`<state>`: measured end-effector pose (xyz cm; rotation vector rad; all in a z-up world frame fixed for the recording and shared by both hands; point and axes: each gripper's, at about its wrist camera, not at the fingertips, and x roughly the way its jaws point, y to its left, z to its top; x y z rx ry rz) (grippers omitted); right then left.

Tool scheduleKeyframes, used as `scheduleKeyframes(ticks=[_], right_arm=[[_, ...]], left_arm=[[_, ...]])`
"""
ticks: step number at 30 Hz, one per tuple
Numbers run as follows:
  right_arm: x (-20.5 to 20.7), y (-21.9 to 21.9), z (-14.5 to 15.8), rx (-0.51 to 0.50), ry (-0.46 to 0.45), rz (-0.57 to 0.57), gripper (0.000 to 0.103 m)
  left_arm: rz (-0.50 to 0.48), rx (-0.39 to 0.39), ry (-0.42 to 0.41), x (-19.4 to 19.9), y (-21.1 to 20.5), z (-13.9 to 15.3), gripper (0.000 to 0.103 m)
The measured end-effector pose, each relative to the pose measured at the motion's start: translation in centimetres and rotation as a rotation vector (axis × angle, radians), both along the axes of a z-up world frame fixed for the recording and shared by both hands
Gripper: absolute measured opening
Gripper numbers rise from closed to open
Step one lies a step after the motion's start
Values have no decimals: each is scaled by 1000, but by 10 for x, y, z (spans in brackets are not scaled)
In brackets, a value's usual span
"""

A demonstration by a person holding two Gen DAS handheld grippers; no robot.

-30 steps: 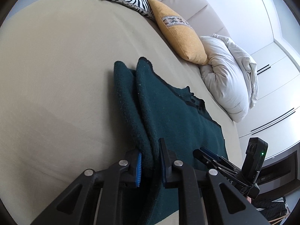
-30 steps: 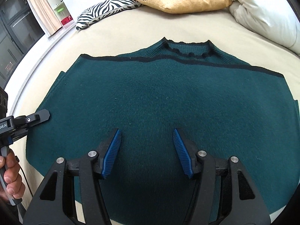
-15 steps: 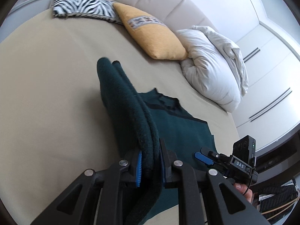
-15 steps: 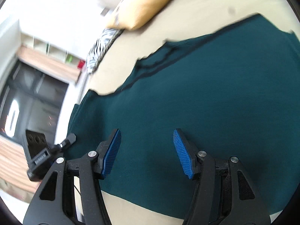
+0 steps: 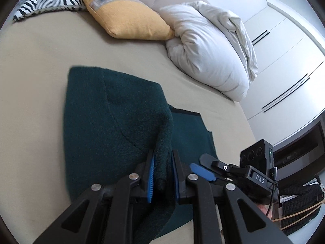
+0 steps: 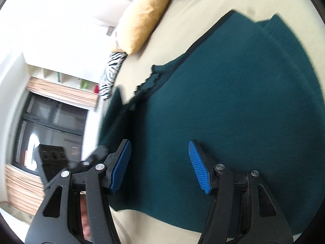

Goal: Fold small clothes

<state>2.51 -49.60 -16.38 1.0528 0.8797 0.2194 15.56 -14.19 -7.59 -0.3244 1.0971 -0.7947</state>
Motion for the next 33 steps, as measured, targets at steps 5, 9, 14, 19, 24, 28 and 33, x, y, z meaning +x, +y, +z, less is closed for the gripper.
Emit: scheduleKeyframes(ticks=[5,9,14,19,24,28,33], right_arm=[[20,9,-16,56,63,28,57],[28,14,-17,100,59,32,57],[39,30,-14,92,98,56,58],[50,38,-16,97,144,87,58],[68,63,-10,21,176,145,58],[86,90,-3,-126,201,197,26],[82,91,2,-188,171,187,12]], left_arm=[[-8,14,52,-9,-7,-28,19],[-26,-87,65,-30,17,-21,61],[-69,-291,72,-59,53,-1,62],[-59,-293,41,-76,87,-1,62],[19,-295,71,-69,115,-14,62],[23,-283,60,-75,121,-14,62],[45,-261,64,-72,122,-14,62]])
